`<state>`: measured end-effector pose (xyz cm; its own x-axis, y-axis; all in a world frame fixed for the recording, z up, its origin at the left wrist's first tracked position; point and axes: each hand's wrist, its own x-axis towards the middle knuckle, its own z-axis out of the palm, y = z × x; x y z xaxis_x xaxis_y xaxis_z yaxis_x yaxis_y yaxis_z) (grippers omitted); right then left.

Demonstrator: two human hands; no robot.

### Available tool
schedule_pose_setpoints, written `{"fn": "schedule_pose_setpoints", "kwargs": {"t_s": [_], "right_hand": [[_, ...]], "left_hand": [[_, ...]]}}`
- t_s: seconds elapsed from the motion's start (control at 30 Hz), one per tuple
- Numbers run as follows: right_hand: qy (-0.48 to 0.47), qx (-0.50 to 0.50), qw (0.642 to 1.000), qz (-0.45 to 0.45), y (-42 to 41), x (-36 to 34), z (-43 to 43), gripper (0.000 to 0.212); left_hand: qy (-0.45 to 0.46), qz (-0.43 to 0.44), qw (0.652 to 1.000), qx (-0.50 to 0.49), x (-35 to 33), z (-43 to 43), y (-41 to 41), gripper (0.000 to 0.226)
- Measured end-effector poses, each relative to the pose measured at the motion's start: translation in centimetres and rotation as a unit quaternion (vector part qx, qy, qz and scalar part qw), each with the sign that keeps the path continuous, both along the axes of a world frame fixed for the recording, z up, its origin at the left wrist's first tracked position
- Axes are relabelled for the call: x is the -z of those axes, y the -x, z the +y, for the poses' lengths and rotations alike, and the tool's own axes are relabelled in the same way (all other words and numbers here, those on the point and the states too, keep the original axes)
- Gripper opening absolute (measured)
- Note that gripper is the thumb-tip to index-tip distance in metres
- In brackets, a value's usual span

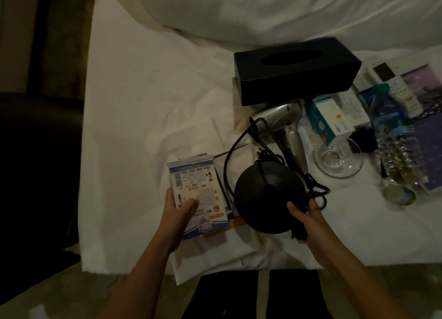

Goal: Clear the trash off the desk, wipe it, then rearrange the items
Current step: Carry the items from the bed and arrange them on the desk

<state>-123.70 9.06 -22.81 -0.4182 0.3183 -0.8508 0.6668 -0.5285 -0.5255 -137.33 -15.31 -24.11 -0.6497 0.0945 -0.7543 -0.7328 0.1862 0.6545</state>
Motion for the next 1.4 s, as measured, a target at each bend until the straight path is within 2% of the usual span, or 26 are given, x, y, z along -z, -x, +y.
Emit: {"fn": "schedule_pose_setpoints", "kwargs": {"t_s": [0.07, 0.27, 0.43, 0.5, 0.6, 0.83, 0.93, 1.07, 1.17, 1.27, 1.3, 1.4], "right_hand": [[0.003, 0.016, 1.000, 0.007, -0.3, -0.6, 0.0, 0.030], [-0.022, 0.090, 0.994, 0.051, -0.7, -4.6, 0.0, 0.036], [-0.013, 0.156, 0.985, 0.076, -1.5, -7.6, 0.8, 0.014], [-0.019, 0.187, 0.977, 0.101, -1.7, -9.0, 0.9, 0.017], [-0.029, 0.220, 0.966, 0.137, -2.3, -11.1, 1.0, 0.037], [-0.047, 0.287, 0.940, 0.176, -6.4, -14.9, 2.3, 0.036], [-0.055, 0.310, 0.930, 0.190, -9.6, -17.2, 3.2, 0.028], [-0.073, 0.366, 0.904, 0.209, -17.6, -21.3, 3.4, 0.026], [-0.081, 0.421, 0.879, 0.208, -23.9, -24.3, 3.4, 0.046], [-0.093, 0.480, 0.843, 0.224, -29.9, -26.8, 3.6, 0.033], [-0.094, 0.503, 0.829, 0.227, -31.7, -27.3, 3.8, 0.036], [-0.099, 0.574, 0.777, 0.238, -36.6, -28.3, 4.7, 0.068]], "left_hand": [[-0.009, 0.000, 1.000, 0.006, -0.7, 0.1, 0.2, 0.042], [-0.023, 0.018, 1.000, -0.011, -2.6, 0.9, 1.0, 0.036], [-0.040, 0.031, 0.999, 0.006, -5.2, 1.9, 0.6, 0.033], [-0.050, 0.037, 0.998, 0.015, -6.3, 2.1, 0.4, 0.032], [-0.062, 0.047, 0.996, 0.036, -8.4, 2.9, -0.1, 0.034], [-0.073, 0.082, 0.990, 0.091, -12.8, 6.0, -1.9, 0.036], [-0.086, 0.091, 0.983, 0.131, -15.4, 7.7, -3.6, 0.032], [-0.118, 0.097, 0.968, 0.197, -20.1, 11.0, -9.3, 0.035], [-0.116, 0.099, 0.958, 0.244, -22.7, 13.6, -13.7, 0.039], [-0.140, 0.089, 0.941, 0.294, -24.7, 17.2, -18.3, 0.039], [-0.144, 0.088, 0.934, 0.315, -25.3, 18.6, -19.7, 0.037], [-0.161, 0.084, 0.906, 0.382, -26.9, 23.3, -23.4, 0.037]]}}
